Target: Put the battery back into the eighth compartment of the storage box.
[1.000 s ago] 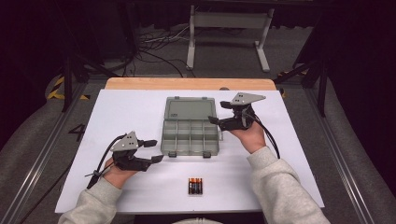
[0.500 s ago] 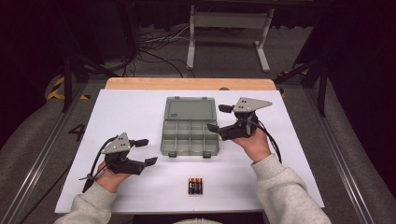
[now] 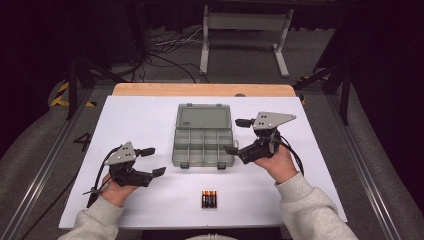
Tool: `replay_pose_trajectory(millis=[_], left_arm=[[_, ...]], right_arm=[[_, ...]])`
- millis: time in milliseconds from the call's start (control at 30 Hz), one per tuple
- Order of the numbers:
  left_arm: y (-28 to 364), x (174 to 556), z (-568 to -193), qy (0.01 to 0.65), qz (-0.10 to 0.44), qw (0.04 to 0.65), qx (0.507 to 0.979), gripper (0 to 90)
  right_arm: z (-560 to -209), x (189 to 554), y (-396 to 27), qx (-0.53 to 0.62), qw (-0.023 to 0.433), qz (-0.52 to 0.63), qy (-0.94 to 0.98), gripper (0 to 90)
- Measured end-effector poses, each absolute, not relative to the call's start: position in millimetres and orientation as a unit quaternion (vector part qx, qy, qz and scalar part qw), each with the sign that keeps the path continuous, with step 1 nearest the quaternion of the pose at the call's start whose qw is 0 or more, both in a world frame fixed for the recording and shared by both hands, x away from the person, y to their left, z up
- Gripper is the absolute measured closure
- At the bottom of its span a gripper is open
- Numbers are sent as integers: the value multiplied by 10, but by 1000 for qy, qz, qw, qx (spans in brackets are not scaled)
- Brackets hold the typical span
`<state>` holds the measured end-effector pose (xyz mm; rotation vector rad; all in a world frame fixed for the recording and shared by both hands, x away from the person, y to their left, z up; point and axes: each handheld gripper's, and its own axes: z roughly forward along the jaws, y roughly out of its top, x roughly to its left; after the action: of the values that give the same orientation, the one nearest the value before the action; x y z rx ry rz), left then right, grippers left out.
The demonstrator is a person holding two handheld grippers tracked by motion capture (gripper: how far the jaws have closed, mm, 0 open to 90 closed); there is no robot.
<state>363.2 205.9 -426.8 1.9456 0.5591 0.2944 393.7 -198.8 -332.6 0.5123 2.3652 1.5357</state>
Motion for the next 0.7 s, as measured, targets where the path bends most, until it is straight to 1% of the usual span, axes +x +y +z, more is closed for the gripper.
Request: replay_pose_trajectory(millis=[200, 400, 700], left_arm=[[2089, 3599, -4270, 238, 124, 522, 810, 197], [2099, 3592, -4270, 240, 125, 522, 809, 197], [2095, 3591, -4267, 238, 126, 523, 809, 199]], right_arm=[[-3366, 3807, -1946, 159, 123, 534, 821, 30], [-3364, 3706, -1950, 150, 110, 552, 813, 29], [-3486, 3663, -1928, 127, 105, 519, 839, 24]])
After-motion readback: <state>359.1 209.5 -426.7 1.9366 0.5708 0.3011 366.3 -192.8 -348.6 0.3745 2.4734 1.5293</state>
